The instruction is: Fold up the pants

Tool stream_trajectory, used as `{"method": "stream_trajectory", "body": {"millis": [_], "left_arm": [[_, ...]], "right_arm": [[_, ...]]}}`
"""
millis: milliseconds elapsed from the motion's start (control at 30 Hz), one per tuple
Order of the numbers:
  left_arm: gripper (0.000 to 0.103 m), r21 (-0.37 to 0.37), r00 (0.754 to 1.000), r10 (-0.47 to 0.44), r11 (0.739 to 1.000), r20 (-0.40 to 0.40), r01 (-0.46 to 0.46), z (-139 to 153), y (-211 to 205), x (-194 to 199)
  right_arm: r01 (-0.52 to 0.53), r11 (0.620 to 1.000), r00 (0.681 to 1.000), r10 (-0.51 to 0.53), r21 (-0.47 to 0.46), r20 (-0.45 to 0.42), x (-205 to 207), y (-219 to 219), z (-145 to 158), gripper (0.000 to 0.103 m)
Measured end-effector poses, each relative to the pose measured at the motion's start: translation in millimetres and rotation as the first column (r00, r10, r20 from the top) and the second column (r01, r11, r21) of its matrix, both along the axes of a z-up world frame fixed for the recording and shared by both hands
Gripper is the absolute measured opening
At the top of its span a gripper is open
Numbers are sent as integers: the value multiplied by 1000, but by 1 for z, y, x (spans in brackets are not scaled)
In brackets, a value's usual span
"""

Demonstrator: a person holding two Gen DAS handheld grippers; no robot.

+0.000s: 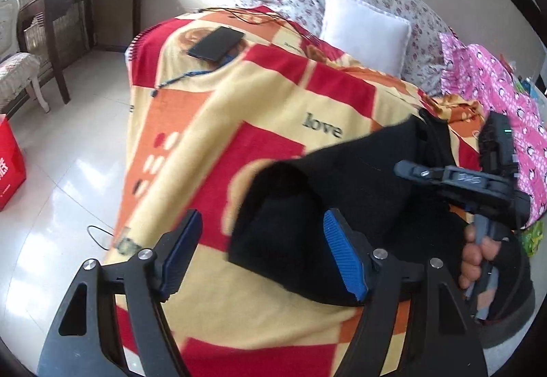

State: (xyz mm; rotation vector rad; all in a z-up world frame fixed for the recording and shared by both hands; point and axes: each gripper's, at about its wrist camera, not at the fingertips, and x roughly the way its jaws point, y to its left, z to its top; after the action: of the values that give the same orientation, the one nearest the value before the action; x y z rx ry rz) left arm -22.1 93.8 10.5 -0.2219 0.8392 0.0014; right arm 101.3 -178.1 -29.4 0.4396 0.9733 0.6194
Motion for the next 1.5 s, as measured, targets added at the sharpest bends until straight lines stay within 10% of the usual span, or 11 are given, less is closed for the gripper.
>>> {"method": "stream_trajectory", "body": {"millis": [333,533,667,967,1133,1167,1233,1333,1500], "left_arm": [[78,23,981,105,994,164,-110,55,37,-20],[78,25,996,-1,1000,88,-1,25,-5,-6],[78,25,998,-58,998,32,57,3,-33,7],[79,45,998,-43,998,47,41,-1,-44,11],[85,85,994,-63,995,91,55,10,-36,5],[85,77,993,-69,995,96,61,11,-34,4],[85,58,993,-88,995,76,84,8,-32,9],[85,38,992,-103,994,73,100,5,-37,15],[85,6,978,-187,982,90,187,4,-62,20]], "right_arm": [[-177,976,978,160,127,133,-82,76,46,5],[-197,980,979,196,16,48,-111,65,17,33],[-29,991,982,51,-127,180,-125,2,46,61],[91,929,961,13,-360,277,-56,-5,54,64],[62,850,958,97,-523,271,-12,35,25,60],[68,847,958,91,-527,270,-6,32,22,36],[57,907,970,48,-416,237,4,10,26,9],[115,973,963,-60,-199,262,-19,-48,57,9],[282,959,908,-253,-40,334,-105,-163,97,7]]}}
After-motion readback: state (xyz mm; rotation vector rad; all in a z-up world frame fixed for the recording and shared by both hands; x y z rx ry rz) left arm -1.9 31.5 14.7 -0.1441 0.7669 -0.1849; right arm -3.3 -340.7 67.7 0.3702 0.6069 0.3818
